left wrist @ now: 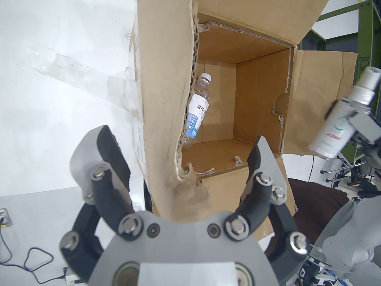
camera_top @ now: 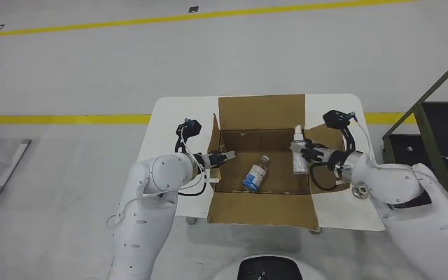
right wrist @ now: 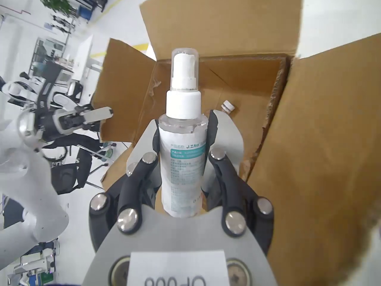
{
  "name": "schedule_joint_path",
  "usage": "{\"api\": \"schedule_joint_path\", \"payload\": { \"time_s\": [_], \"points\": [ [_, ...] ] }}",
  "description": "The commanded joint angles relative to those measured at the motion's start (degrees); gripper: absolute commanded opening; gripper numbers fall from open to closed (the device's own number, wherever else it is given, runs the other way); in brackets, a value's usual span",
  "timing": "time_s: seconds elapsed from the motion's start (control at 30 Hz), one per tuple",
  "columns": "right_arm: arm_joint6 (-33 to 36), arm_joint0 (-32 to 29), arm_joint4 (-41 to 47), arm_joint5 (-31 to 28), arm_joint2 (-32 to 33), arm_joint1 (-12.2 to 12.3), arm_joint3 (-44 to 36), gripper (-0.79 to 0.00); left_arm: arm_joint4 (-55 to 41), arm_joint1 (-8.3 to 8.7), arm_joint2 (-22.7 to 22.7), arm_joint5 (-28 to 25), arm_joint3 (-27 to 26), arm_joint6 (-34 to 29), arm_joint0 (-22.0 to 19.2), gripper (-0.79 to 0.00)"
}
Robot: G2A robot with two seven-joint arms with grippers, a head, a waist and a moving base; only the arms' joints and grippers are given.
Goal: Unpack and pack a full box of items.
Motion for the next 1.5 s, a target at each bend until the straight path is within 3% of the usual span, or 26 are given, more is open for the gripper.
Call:
{"api": "schedule_joint_path", "payload": {
  "time_s": [0.0, 0.23, 0.5, 0.8, 0.87, 0.97, 1.0, 1.13, 1.2, 1.23, 1.37, 1.4, 1.47],
  "points": [
    [-1.43, 3.89, -2.81, 2.22, -6.08, -0.71, 5.54, -0.785, -0.02, 0.0, -0.06, -0.09, 0.0, 0.5, 0.17, 0.0],
    [2.1, 13.55, -6.53, 9.26, -18.8, -3.22, 19.31, -0.785, 1.51, 0.59, -2.42, 0.16, -2.29, 3.83, 2.69, 0.0],
    [3.43, 18.91, -7.62, 11.29, -24.81, -5.19, 27.79, -0.785, 2.2, 1.01, -3.77, 1.59, -3.84, 4.56, 4.23, 0.0],
    [2.36, 22.15, -5.96, 9.73, -29.24, -7.41, 33.12, -0.785, 2.33, 1.08, -3.73, 1.87, -4.04, 4.73, 4.4, 0.0],
    [2.2, 22.61, -5.99, 9.23, -30.39, -7.91, 33.81, -0.582, 2.33, 1.08, -3.73, 1.87, -4.04, 4.73, 4.4, 0.0],
    [2.82, 23.27, -5.67, 7.9, -32.13, -8.65, 35.23, -0.517, 2.33, 1.08, -3.73, 1.87, -4.04, 4.73, 4.4, 0.0],
    [2.62, 23.57, -5.64, 7.35, -32.56, -8.88, 35.67, -0.456, 2.33, 1.08, -3.73, 1.87, -4.04, 4.73, 4.4, 0.0],
    [1.64, 23.87, -5.14, 6.2, -33.19, -9.51, 36.47, -0.409, 2.33, 1.08, -3.73, 1.87, -4.04, 4.73, 4.4, 0.0],
    [1.15, 23.66, -5.25, 5.69, -32.8, -9.49, 36.16, -0.062, 2.33, 1.08, -3.73, 1.87, -4.04, 4.73, 4.4, 0.0],
    [1.01, 23.39, -5.38, 5.47, -32.42, -9.38, 35.89, 0.0, 2.33, 1.08, -3.73, 1.87, -4.04, 4.73, 4.4, 0.0],
    [1.56, 21.72, -6.69, 4.46, -29.52, -8.29, 32.52, 0.0, 2.33, 1.08, -3.73, 1.87, -4.04, 4.73, 4.4, 0.0],
    [1.81, 21.15, -7.22, 4.1, -28.24, -7.82, 30.99, -0.132, 2.33, 1.08, -3.73, 1.87, -4.04, 4.73, 4.4, 0.0],
    [2.39, 19.19, -9.89, 3.85, -25.56, -6.62, 26.83, -0.225, 2.33, 1.08, -3.73, 1.87, -4.04, 4.73, 4.4, 0.0]
  ]
}}
